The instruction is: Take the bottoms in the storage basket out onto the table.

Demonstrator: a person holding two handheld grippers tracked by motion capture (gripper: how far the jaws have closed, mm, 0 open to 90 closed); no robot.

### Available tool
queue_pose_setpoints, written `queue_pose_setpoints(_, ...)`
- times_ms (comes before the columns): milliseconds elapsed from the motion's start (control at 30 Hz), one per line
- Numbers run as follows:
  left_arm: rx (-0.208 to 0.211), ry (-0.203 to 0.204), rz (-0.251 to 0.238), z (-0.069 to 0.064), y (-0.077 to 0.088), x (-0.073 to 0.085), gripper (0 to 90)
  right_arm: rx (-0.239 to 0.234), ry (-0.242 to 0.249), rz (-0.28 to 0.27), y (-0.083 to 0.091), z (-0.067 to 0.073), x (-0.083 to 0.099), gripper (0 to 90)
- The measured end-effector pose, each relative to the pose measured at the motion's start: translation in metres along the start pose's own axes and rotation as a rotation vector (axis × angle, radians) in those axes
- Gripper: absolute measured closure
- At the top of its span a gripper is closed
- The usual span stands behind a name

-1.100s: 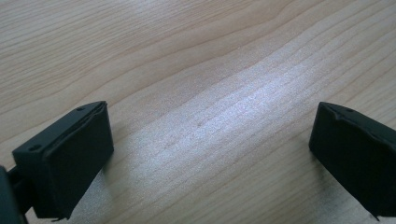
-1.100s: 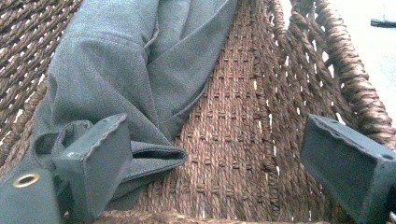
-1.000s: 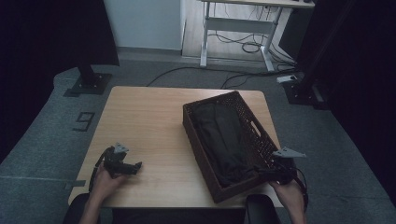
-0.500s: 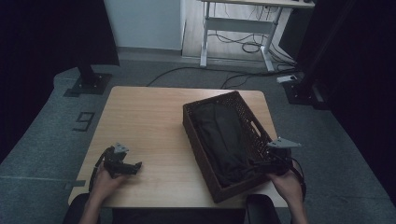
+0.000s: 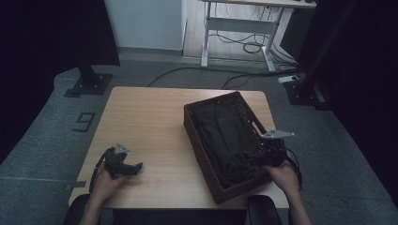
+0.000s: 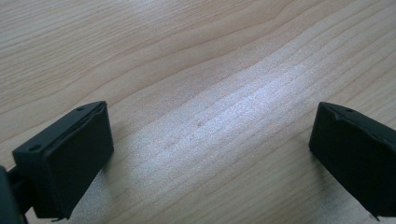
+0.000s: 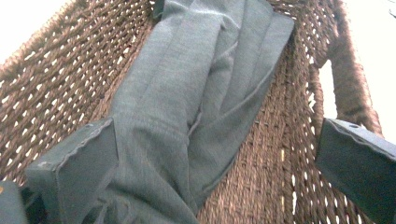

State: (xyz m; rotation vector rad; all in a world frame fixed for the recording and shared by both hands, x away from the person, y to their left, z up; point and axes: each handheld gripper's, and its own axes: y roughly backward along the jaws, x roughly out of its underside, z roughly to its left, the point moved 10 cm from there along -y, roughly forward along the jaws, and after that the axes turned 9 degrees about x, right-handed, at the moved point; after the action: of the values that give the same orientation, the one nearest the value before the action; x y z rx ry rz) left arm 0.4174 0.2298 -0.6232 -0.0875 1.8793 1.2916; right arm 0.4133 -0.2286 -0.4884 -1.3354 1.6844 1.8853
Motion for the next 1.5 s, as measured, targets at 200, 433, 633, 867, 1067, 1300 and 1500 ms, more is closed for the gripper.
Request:
queue_pose_setpoints(200,0.0,0.0,0.0,0.0,0.0,0.0,0.0,-0.011,0.005,0.007,-0.009,0.005,-0.01,0.0)
queue_pose_setpoints(433,0.0,-0.001,0.001,0.0,0.0,0.0,0.0,-0.03,0.0,0.016,-0.019,0.009,-0.02,0.0)
queue_pose_setpoints(633,0.0,-0.001,0.001,0.0,0.0,0.0,0.0,-0.038,-0.018,0.028,-0.035,0.01,-0.028,0.0)
queue_pose_setpoints(867,0.0,-0.001,0.001,0.0,0.0,0.0,0.0,-0.033,-0.037,0.029,-0.051,0.012,-0.033,0.0)
queue_pose_setpoints(1067,-0.001,0.0,0.0,0.0,0.0,0.0,0.0,-0.035,-0.043,0.053,-0.064,0.014,-0.036,0.0)
queue_pose_setpoints(1300,0.0,0.0,0.0,0.0,0.0,0.0,0.0,-0.039,-0.038,0.077,-0.08,0.019,-0.043,0.0)
queue_pose_setpoints(1500,0.0,0.0,0.0,0.0,0.0,0.0,0.0,-0.036,-0.029,0.1,-0.093,0.021,-0.047,0.0)
